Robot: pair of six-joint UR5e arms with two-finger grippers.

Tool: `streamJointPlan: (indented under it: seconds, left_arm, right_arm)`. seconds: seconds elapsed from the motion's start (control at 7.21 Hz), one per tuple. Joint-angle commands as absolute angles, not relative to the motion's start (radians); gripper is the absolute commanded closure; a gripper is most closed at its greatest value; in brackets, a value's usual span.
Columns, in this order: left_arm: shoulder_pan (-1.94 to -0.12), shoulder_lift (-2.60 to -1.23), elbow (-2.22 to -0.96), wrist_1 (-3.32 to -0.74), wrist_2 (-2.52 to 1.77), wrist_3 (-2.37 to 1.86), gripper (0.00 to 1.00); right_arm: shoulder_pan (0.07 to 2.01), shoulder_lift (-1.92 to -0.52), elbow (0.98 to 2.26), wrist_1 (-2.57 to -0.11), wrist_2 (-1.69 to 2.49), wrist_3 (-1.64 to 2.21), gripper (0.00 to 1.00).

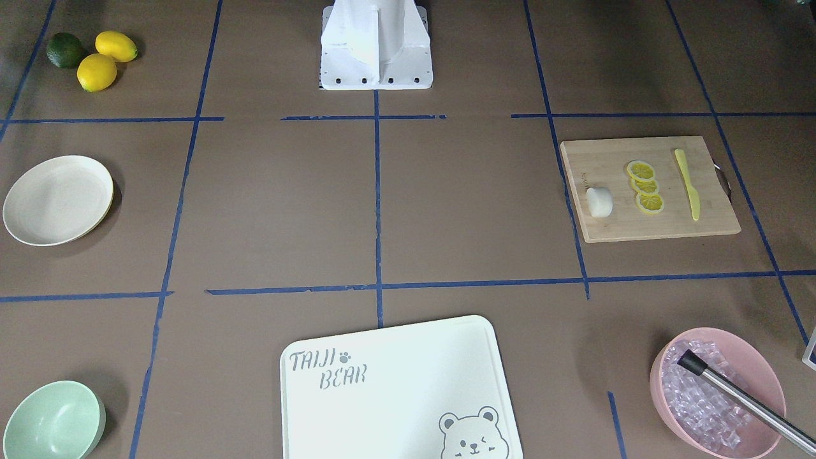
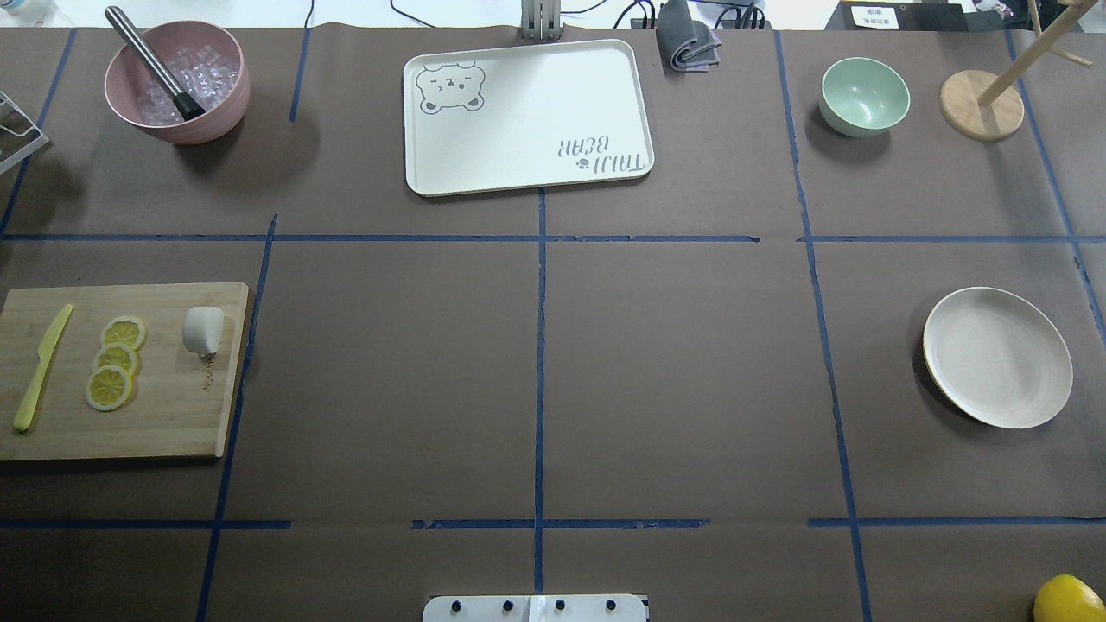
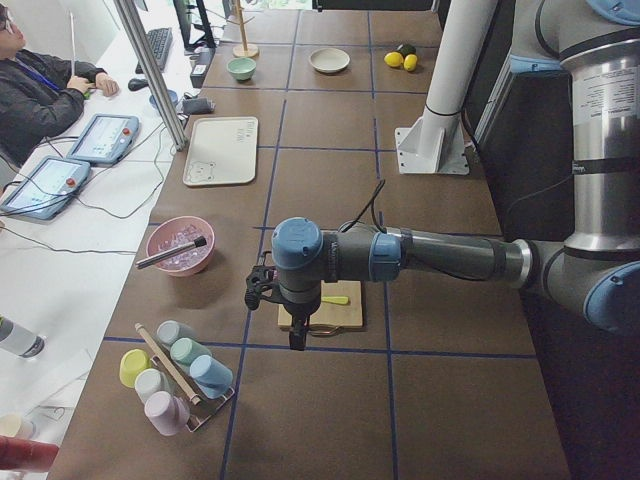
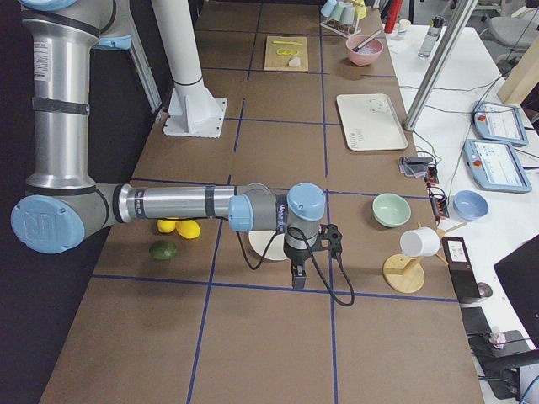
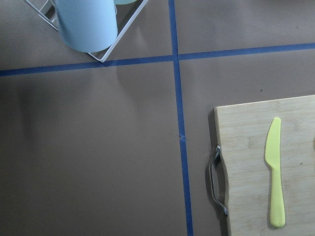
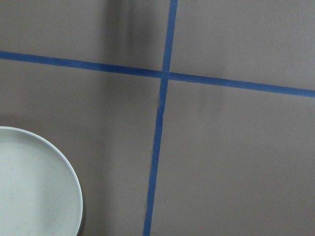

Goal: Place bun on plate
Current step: 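Reach the right gripper toward the rim of the white plate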

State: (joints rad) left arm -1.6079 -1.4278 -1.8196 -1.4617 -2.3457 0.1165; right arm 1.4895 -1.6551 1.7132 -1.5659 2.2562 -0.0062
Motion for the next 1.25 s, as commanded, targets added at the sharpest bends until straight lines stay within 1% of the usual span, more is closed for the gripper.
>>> streamJointPlan:
  seconds: [0.0,0.14,0.42,0.55,0.69,0.83,0.97,1.11]
  left_arm:
    - [-1.608,-1.428,-1.819,-1.46,-2.345,0.115,0.0]
    - [-1.608,-1.427,-1.821,-1.46,-2.345,0.115,0.0]
    - [-1.608,-1.427,-1.821,-1.46,-2.347,0.115,0.0]
    - [-1.608,-1.428,-1.821,-1.46,-2.347,0.115,0.0]
    - [-1.608,-1.428,-1.822,-1.462,-2.347,0.115,0.0]
    - [-1.608,-1.428,-1.821,-1.463,-2.347,0.115,0.0]
    - [-1.608,-1.428,-1.821,-1.466,-2.347,0.115,0.0]
    - [-1.608,-1.428,-1.821,-1.468,-2.347,0.115,0.0]
  right_arm:
    - [1.488,-1.664,1.712,-1.481,2.256,-0.005,0.0]
    - [1.47,-1.664,1.713,-1.448,2.258,-0.006,0.0]
    - [1.413,-1.669,1.637,-1.305,2.333,0.053,0.01]
    - [1.349,-1.715,1.631,-1.157,2.332,0.193,0.01]
    - [1.282,-1.733,1.591,-0.979,2.329,0.362,0.01]
    - [1.206,-1.735,1.515,-0.798,2.323,0.49,0.01]
    - [1.156,-1.735,1.409,-0.659,2.315,0.517,0.02]
    - [1.144,-1.736,1.372,-0.608,2.312,0.522,0.02]
